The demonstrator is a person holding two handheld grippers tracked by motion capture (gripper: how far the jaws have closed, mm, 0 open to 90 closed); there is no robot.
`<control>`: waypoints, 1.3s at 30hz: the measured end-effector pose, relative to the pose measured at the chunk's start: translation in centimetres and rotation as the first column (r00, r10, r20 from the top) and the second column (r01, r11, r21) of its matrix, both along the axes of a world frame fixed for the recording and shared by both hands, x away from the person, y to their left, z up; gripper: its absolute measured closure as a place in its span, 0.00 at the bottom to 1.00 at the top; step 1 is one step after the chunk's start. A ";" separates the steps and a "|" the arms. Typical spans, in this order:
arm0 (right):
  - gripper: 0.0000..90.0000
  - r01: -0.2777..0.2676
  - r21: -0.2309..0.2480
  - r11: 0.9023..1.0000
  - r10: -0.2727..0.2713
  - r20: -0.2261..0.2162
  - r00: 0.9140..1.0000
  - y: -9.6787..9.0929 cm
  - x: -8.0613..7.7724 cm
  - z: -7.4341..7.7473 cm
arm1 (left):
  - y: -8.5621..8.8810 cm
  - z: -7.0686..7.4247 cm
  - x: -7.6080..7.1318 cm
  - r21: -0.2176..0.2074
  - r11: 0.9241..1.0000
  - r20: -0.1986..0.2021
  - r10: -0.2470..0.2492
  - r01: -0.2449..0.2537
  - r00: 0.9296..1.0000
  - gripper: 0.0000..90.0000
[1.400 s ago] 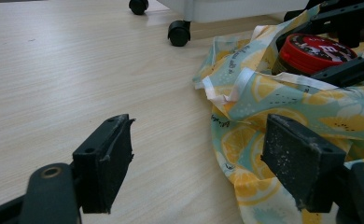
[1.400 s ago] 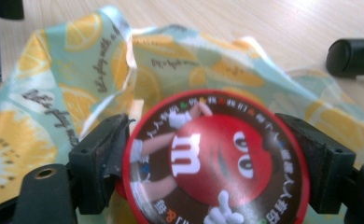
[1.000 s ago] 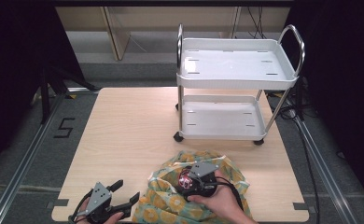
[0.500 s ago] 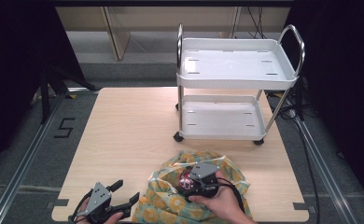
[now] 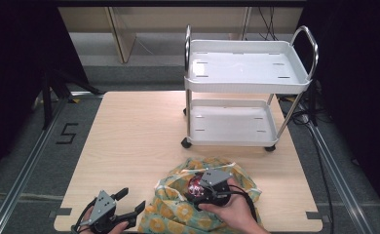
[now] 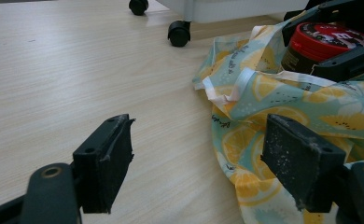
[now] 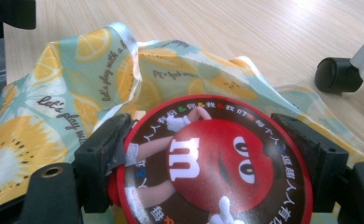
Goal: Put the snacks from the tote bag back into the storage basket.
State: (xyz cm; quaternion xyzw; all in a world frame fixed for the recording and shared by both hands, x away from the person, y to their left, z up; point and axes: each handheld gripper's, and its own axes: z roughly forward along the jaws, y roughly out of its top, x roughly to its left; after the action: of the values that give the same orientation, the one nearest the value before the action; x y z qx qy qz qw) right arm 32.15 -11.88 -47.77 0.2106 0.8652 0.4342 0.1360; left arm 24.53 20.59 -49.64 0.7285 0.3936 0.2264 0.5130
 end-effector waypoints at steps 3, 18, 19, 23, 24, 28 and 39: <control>0.27 0.008 0.003 1.000 -0.008 -0.006 1.000 -0.1 -0.1 0.2 | 0.0 0.0 -0.1 -0.004 1.000 -0.008 0.007 -0.007 1.000 0.26; 0.27 0.005 0.036 0.999 -0.006 0.014 1.000 -0.5 0.0 1.4 | 0.1 0.1 -0.1 0.000 1.000 0.001 0.007 -0.007 1.000 0.26; 0.27 0.008 0.033 0.999 -0.009 0.014 1.000 -0.6 0.0 1.5 | 0.1 0.1 -0.1 -0.007 1.000 -0.002 0.012 -0.012 1.000 0.26; 0.27 0.007 0.041 0.999 -0.008 0.015 1.000 -0.6 0.0 1.6 | 0.1 0.1 0.0 -0.010 1.000 0.013 -0.001 0.001 1.000 0.26; 0.27 0.011 0.040 0.999 -0.011 0.014 1.000 -0.6 0.0 1.7 | 0.0 0.0 0.1 -0.019 1.000 0.018 -0.001 0.001 1.000 0.26; 0.27 0.010 0.045 0.999 -0.011 0.018 1.000 -0.7 0.0 2.0 | 0.0 0.0 0.0 -0.021 1.000 0.017 0.003 -0.003 1.000 0.26; 0.28 0.012 0.060 0.998 -0.013 0.019 1.000 -1.0 0.1 2.4 | 0.1 0.1 0.0 -0.026 1.000 0.016 0.010 -0.009 1.000 0.26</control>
State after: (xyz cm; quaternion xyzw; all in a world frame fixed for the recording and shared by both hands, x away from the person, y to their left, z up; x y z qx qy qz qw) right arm 32.21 -12.83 -45.34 0.2157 0.8492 0.4609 0.1410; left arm 24.58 20.71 -49.57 0.7180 0.3958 0.2296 0.5245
